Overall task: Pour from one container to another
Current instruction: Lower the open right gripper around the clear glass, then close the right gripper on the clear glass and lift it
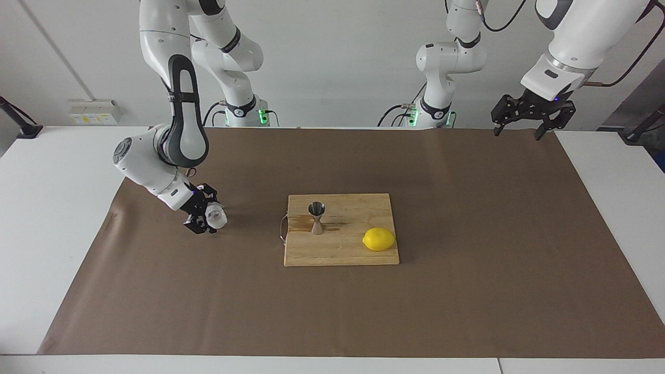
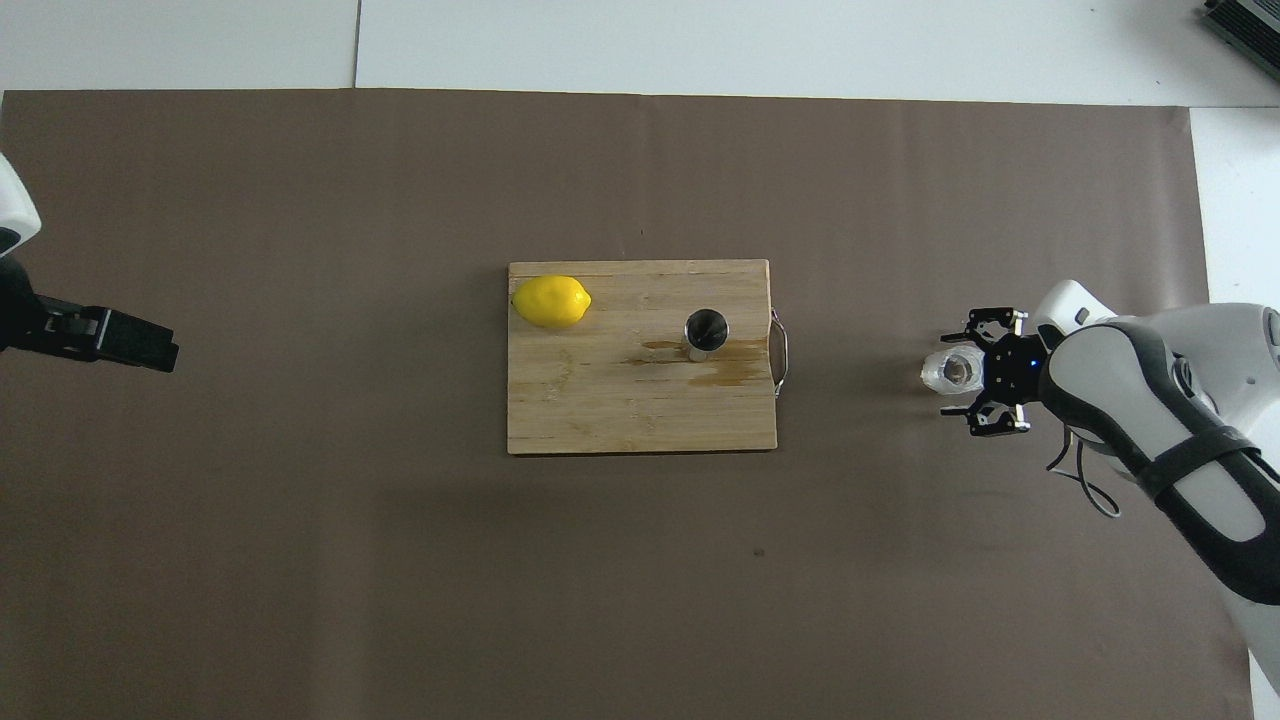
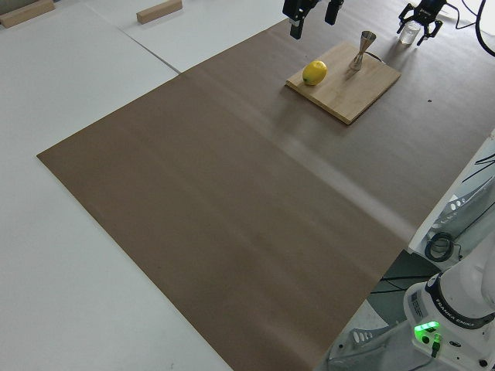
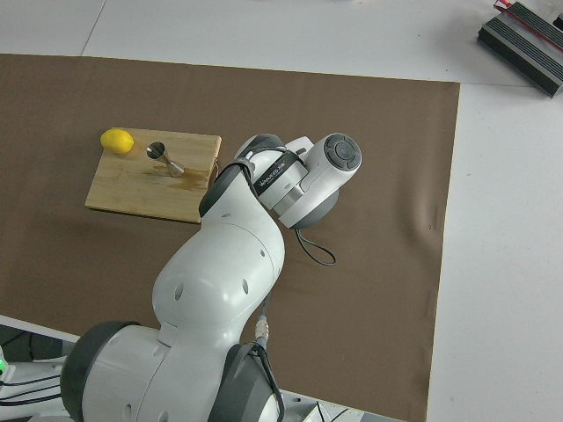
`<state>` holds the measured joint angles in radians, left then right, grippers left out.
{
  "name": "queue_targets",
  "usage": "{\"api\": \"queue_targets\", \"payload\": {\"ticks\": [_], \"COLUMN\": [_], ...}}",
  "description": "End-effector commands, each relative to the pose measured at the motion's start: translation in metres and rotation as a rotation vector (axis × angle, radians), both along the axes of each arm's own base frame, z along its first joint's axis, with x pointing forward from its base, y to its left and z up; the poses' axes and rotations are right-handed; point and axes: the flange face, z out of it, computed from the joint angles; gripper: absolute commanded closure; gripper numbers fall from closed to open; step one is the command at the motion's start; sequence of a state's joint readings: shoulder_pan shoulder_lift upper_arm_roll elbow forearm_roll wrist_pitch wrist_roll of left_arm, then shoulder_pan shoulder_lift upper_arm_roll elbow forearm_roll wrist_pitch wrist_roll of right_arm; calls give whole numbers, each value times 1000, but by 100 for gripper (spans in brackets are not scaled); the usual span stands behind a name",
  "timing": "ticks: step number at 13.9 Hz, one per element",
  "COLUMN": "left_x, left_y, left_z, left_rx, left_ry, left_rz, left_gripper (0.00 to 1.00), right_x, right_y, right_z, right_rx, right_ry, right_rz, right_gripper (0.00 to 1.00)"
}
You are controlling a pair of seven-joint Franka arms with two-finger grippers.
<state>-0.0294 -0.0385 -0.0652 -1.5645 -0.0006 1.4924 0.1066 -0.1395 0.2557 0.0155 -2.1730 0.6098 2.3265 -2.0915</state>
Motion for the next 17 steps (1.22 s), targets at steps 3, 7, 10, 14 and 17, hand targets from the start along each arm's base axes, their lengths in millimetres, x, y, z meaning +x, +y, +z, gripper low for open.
{"api": "queue_targets", "payload": {"ticks": [3, 7, 10, 14, 17], "left_x": [-3, -2, 1, 1, 1], "left_y": [4, 10, 10, 11, 10], "left_z": [0, -1, 4, -2, -2], "left_rx": [-22, -34, -30, -32, -32], "left_ry": [2, -2, -19, -40, -36], "left_rz": [19, 27, 25, 31, 32], "left_gripper": [0, 0, 0, 0, 0], "right_x": [-2, 2, 5, 6, 7], "right_y": [-1, 1, 5, 6, 6], "right_z": [-2, 2, 5, 10, 13], "right_rx": [13, 21, 29, 29, 28], "right_ry": [-27, -33, -38, -41, -44], "right_rz": [4, -2, -10, -21, -26], "right_gripper": [31, 72, 86, 93, 96]}}
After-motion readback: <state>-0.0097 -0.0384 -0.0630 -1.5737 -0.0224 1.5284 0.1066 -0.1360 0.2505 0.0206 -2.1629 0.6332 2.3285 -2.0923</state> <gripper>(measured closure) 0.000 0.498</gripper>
